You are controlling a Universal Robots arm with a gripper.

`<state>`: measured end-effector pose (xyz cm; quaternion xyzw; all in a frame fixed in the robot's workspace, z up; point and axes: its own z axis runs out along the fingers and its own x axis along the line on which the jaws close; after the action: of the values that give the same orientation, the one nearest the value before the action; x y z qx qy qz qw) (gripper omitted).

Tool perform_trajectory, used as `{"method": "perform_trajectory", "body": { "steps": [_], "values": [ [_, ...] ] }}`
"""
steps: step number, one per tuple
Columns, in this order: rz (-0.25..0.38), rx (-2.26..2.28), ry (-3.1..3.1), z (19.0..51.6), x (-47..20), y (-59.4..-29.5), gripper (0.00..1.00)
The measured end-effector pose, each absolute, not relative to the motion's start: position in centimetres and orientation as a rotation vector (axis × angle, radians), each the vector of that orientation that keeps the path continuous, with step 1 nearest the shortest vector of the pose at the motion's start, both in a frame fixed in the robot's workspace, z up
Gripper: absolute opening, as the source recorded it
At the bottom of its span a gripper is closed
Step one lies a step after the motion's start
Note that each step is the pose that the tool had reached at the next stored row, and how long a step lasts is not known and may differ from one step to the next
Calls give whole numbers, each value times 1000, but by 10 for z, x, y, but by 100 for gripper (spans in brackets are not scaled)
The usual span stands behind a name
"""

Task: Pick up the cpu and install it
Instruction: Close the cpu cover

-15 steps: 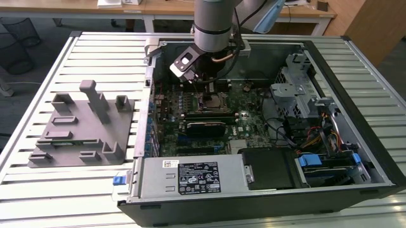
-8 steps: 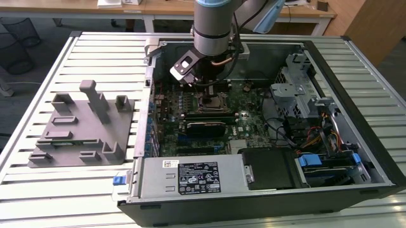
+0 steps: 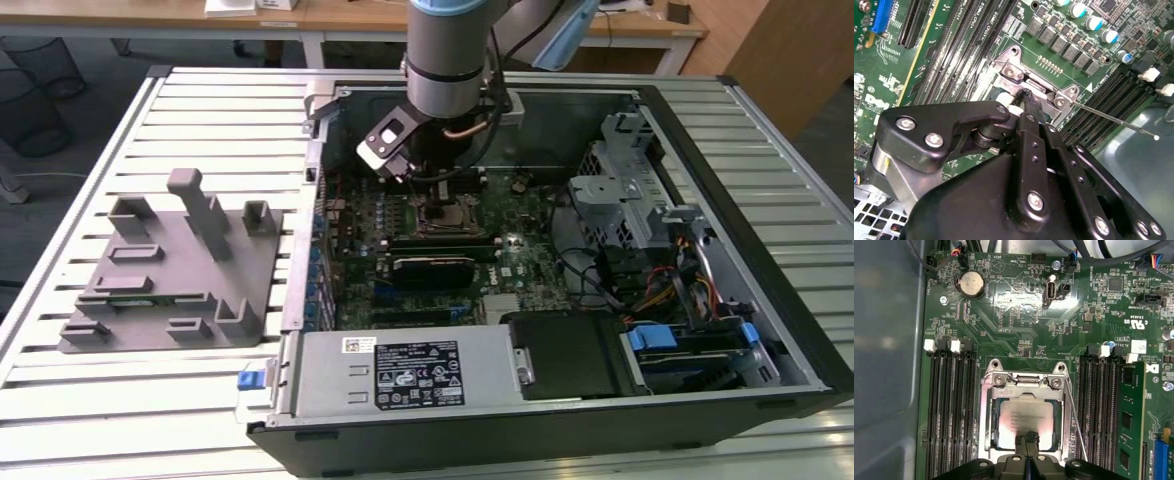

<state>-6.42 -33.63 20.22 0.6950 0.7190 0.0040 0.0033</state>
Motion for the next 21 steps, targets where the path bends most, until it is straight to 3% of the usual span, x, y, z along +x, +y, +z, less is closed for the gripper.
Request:
{"method": "perform_trajectory", "body": {
  "steps": [21],
  "values": [
    [11, 2179, 2255, 209, -56, -336, 11]
  ]
}}
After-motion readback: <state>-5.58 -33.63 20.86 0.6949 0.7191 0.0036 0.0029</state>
